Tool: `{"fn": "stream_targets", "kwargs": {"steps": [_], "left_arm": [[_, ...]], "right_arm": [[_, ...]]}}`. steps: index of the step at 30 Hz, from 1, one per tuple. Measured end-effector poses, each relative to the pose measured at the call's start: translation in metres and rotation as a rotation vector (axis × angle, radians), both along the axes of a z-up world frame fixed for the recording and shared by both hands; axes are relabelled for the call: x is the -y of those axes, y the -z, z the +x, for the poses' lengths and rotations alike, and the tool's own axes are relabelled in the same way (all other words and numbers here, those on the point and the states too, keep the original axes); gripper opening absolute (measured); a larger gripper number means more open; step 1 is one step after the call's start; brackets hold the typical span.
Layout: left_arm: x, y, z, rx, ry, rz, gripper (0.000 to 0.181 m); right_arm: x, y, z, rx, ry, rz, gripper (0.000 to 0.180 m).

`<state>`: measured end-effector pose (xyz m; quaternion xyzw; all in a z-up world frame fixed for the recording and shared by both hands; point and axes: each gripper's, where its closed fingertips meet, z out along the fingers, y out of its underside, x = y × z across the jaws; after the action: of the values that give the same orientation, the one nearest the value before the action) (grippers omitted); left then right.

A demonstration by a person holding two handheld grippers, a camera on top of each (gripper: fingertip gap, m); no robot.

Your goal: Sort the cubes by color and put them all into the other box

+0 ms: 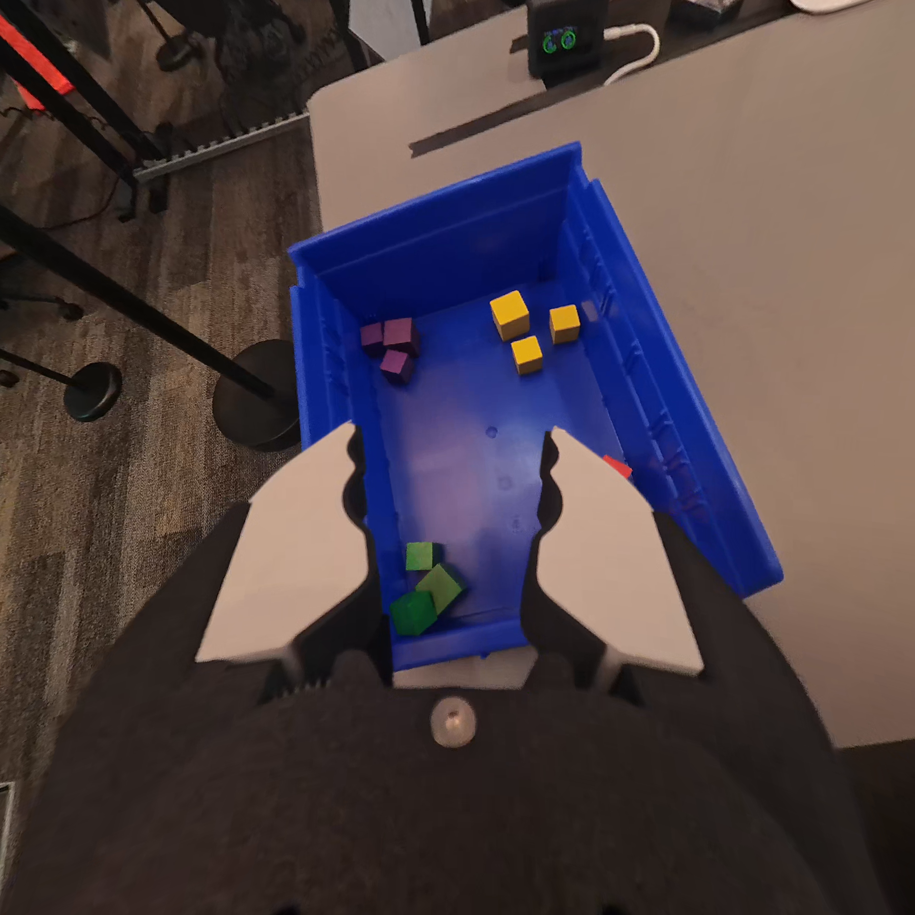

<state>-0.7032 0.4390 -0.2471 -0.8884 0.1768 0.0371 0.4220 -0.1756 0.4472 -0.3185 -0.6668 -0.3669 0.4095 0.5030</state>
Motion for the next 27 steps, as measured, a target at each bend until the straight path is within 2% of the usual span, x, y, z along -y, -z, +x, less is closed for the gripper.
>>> {"fn": "stream_targets", "kwargs": {"steps": [6, 13, 21, 27], "left_arm": [[0.007, 0.035, 0.015, -0.184, 0.185, -0.231, 0.066], [0.040, 0.088, 0.030, -0.210, 0.361, -0.588, 0.056], [0.051, 0.123, 0.031, -0.148, 0.319, -0.839, 0.048], [0.048, 0.136, 0.029, -0.149, 0.276, -0.892, 0.047]], "right_arm": [[0.000, 0.000, 0.002, -0.004, -0.002, -0.003, 0.038], [0.000, 0.001, 0.005, -0.004, 0.000, -0.008, 0.038], [0.000, 0.005, 0.004, 0.014, -0.004, -0.011, 0.038], [0.000, 0.007, 0.004, 0.017, -0.006, -0.016, 0.038]]}}
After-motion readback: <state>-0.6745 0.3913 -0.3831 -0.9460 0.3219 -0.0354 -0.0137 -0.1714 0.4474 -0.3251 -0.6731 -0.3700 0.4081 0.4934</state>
